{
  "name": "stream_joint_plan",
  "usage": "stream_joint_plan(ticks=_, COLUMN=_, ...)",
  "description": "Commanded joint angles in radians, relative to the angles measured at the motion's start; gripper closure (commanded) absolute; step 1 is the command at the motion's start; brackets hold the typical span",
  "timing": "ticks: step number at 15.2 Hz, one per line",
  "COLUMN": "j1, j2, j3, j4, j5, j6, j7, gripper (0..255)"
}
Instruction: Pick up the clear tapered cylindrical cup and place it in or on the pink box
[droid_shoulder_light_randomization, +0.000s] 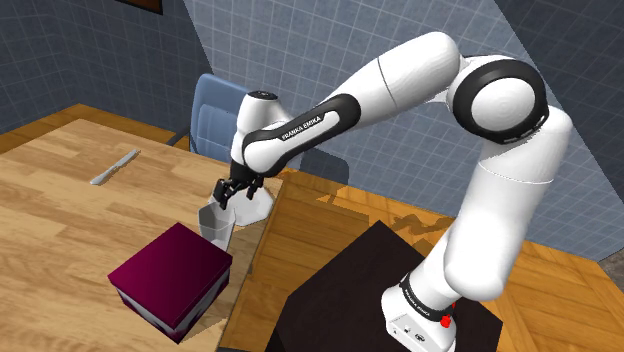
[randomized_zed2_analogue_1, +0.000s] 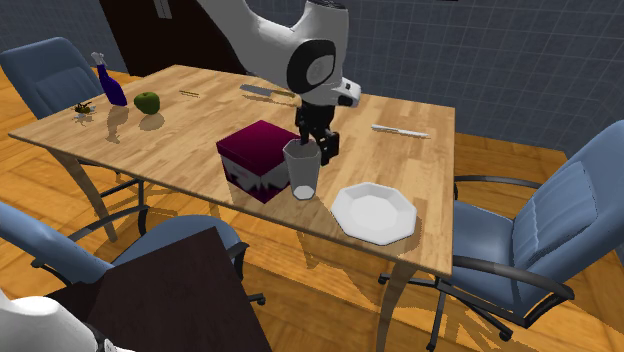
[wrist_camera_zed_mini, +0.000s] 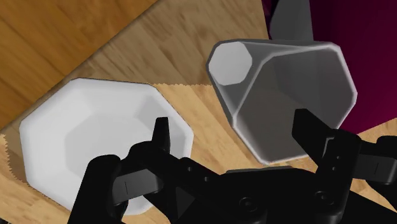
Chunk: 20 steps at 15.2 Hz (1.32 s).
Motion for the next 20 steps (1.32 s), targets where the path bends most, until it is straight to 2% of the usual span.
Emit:
stream_joint_plan(ticks=1, j1=0.015, j2=0.048, j3=-0.003, j4=0.027, j5=-0.015, j6=0.027, j7=0.016, gripper=0)
stream_joint_plan(ticks=8, j1=0.031, j2=0.122, j3=-0.013, j4=0.032, j5=-0.034, j6=0.096, j7=0.029, gripper=0)
stream_joint_plan(ticks=15, j1=0.031, j2=0.122, j3=-0.013, j4=0.032, j5=-0.034, j6=0.095, j7=0.029, gripper=0)
stream_joint_plan(ticks=16, j1=0.031, j2=0.122, j3=-0.013, j4=0.032, j5=-0.034, j6=0.095, j7=0.029, gripper=255)
stream_joint_plan(ticks=20, j1=0.031, j2=0.123, j3=-0.013, j4=0.032, j5=-0.034, j6=0.096, j7=0.029, gripper=255)
